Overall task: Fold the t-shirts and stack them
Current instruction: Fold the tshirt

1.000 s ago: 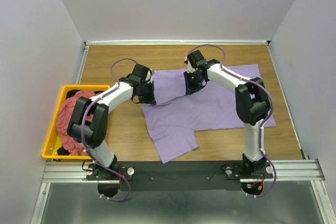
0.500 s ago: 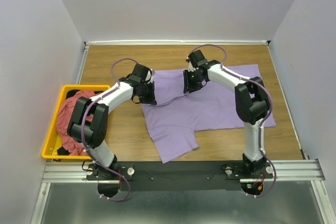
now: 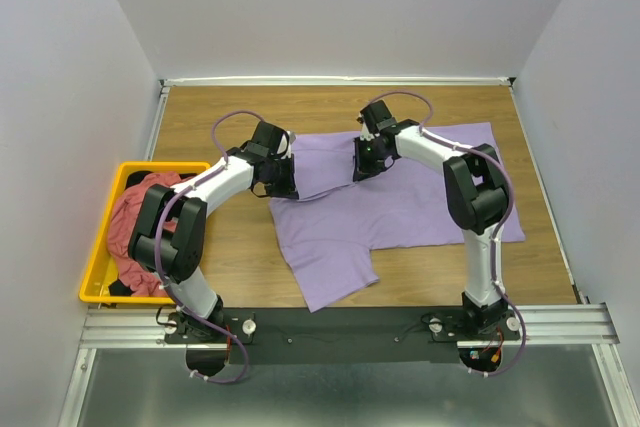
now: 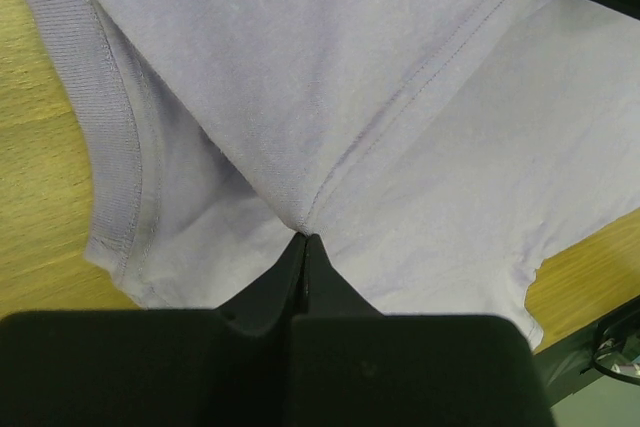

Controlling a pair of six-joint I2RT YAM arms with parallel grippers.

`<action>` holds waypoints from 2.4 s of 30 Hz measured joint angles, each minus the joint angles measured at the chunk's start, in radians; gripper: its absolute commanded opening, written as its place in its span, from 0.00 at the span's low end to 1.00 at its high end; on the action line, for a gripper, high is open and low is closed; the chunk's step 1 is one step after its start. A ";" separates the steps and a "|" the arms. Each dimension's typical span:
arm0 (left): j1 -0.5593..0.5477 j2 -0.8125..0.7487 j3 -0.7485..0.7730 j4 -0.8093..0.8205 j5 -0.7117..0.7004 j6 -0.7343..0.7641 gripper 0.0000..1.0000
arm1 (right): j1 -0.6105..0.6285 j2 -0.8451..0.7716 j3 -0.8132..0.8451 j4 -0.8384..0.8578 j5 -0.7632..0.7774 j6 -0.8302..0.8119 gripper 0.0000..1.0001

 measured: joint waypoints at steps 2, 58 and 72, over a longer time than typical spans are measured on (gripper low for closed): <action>0.000 0.000 0.000 0.000 0.000 0.002 0.00 | -0.001 0.000 -0.003 0.004 -0.003 0.002 0.12; 0.282 0.426 0.389 0.309 0.026 -0.129 0.17 | -0.678 0.061 0.086 0.192 -0.089 0.069 0.48; 0.283 0.545 0.529 0.233 0.014 -0.148 0.00 | -0.797 0.134 0.086 0.337 -0.175 0.163 0.48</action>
